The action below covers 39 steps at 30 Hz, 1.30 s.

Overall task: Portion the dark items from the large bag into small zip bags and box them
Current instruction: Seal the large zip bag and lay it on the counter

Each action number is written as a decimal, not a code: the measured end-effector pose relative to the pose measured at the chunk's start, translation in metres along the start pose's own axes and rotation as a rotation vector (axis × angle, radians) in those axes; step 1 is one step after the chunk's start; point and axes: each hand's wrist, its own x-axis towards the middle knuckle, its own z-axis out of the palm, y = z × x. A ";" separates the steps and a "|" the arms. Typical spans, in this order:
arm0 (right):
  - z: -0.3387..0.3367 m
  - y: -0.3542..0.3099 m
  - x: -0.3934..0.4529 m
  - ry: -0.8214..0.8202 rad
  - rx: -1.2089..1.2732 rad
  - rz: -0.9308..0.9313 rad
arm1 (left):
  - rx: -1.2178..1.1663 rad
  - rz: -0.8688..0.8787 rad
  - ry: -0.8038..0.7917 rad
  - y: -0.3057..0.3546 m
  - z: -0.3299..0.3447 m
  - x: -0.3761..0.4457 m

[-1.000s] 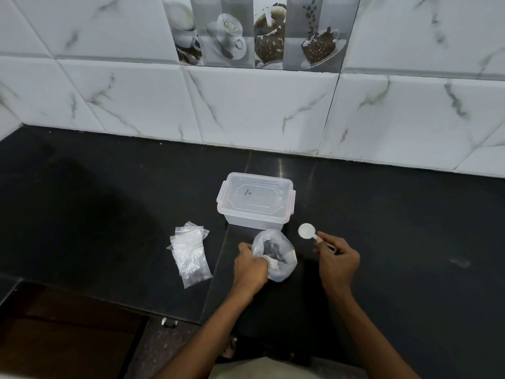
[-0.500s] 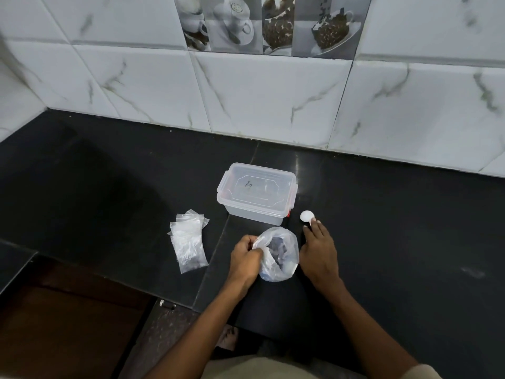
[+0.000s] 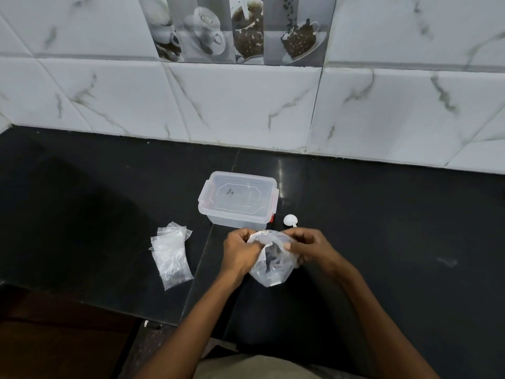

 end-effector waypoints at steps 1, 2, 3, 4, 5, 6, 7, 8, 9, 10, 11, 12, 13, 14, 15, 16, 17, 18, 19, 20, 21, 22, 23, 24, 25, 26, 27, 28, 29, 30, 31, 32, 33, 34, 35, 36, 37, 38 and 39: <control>-0.001 -0.005 -0.002 0.005 -0.029 0.000 | 0.054 -0.001 -0.016 0.002 -0.001 0.002; -0.002 -0.006 -0.003 0.043 -0.073 -0.001 | 0.087 -0.007 -0.036 0.005 -0.001 0.003; -0.001 -0.006 -0.003 0.124 -0.122 -0.011 | 0.098 -0.021 -0.061 0.007 -0.001 0.004; 0.001 -0.006 -0.002 0.244 -0.180 -0.028 | 0.072 -0.039 -0.106 0.010 -0.002 0.006; 0.004 -0.005 -0.001 0.382 -0.262 -0.045 | 0.018 -0.069 -0.172 0.014 -0.003 0.005; 0.007 -0.003 0.000 0.523 -0.357 -0.072 | -0.049 -0.094 -0.275 0.018 -0.004 0.005; 0.009 -0.001 0.002 0.640 -0.448 -0.105 | -0.119 -0.114 -0.396 0.021 -0.005 0.005; 0.012 0.001 0.003 0.733 -0.520 -0.140 | -0.193 -0.134 -0.512 0.023 -0.006 0.004; 0.016 0.003 0.004 0.809 -0.562 -0.157 | -0.254 -0.139 -0.607 0.025 -0.008 0.004; 0.021 0.004 0.004 0.867 -0.581 -0.163 | -0.289 -0.129 -0.654 0.026 -0.008 0.003; 0.026 0.005 0.003 0.916 -0.589 -0.162 | -0.277 -0.110 -0.648 0.026 -0.008 0.004; 0.030 0.007 0.003 0.953 -0.589 -0.164 | -0.223 -0.081 -0.596 0.026 -0.007 0.005; 0.033 0.007 0.002 0.977 -0.581 -0.158 | -0.143 -0.041 -0.508 0.027 -0.006 0.006; 0.035 0.007 0.001 0.986 -0.563 -0.142 | -0.059 0.022 -0.405 0.026 -0.006 0.007; 0.035 0.007 0.000 0.981 -0.540 -0.114 | 0.029 0.100 -0.306 0.024 -0.006 0.009; 0.036 0.007 -0.001 0.971 -0.519 -0.082 | 0.118 0.179 -0.218 0.023 -0.005 0.010; 0.036 0.007 -0.003 0.964 -0.513 -0.050 | 0.197 0.245 -0.132 0.022 -0.004 0.010; 0.037 0.008 -0.004 0.964 -0.526 -0.030 | 0.241 0.291 -0.063 0.021 -0.002 0.008; 0.039 0.008 -0.006 0.965 -0.549 -0.014 | 0.244 0.332 -0.012 0.022 -0.001 0.006; 0.041 0.009 -0.007 0.956 -0.571 -0.006 | 0.238 0.354 0.032 0.021 0.000 0.004; 0.043 0.008 -0.008 0.931 -0.579 -0.003 | 0.233 0.362 0.075 0.021 0.001 0.004; 0.044 0.008 -0.009 0.884 -0.551 -0.004 | 0.242 0.350 0.112 0.021 0.001 0.004; 0.044 0.005 -0.011 0.814 -0.463 0.004 | 0.256 0.340 0.140 0.021 0.001 0.004; 0.045 0.001 -0.014 0.726 -0.322 0.017 | 0.282 0.330 0.153 0.021 0.000 0.005; 0.044 -0.004 -0.018 0.633 -0.174 0.034 | 0.303 0.330 0.157 0.020 -0.001 0.005; 0.045 -0.007 -0.021 0.541 -0.039 0.043 | 0.322 0.335 0.156 0.019 -0.003 0.005; 0.044 -0.010 -0.024 0.461 0.052 0.047 | 0.331 0.341 0.153 0.017 -0.003 0.005; 0.044 -0.012 -0.027 0.396 0.105 0.048 | 0.332 0.337 0.144 0.016 -0.004 0.004; 0.045 -0.014 -0.029 0.341 0.127 0.037 | 0.329 0.333 0.129 0.014 -0.006 0.004; 0.045 -0.016 -0.030 0.302 0.122 0.019 | 0.332 0.333 0.114 0.013 -0.007 0.004; 0.046 -0.018 -0.032 0.288 0.097 -0.003 | 0.341 0.341 0.106 0.011 -0.008 0.004; 0.048 -0.018 -0.032 0.306 0.060 -0.019 | 0.347 0.345 0.099 0.010 -0.009 0.004; 0.049 -0.018 -0.032 0.349 0.013 -0.024 | 0.350 0.343 0.091 0.010 -0.010 0.005; 0.050 -0.017 -0.031 0.412 -0.029 -0.024 | 0.354 0.339 0.082 0.009 -0.011 0.007; 0.052 -0.015 -0.029 0.483 -0.070 -0.026 | 0.352 0.337 0.067 0.009 -0.011 0.008; 0.053 -0.013 -0.027 0.557 -0.107 -0.037 | 0.341 0.336 0.045 0.008 -0.012 0.010; 0.054 -0.011 -0.025 0.636 -0.145 -0.044 | 0.325 0.341 0.016 0.009 -0.013 0.010; 0.054 -0.008 -0.022 0.719 -0.184 -0.042 | 0.309 0.337 -0.014 0.010 -0.012 0.011; 0.055 -0.007 -0.020 0.800 -0.224 -0.029 | 0.289 0.331 -0.044 0.012 -0.012 0.011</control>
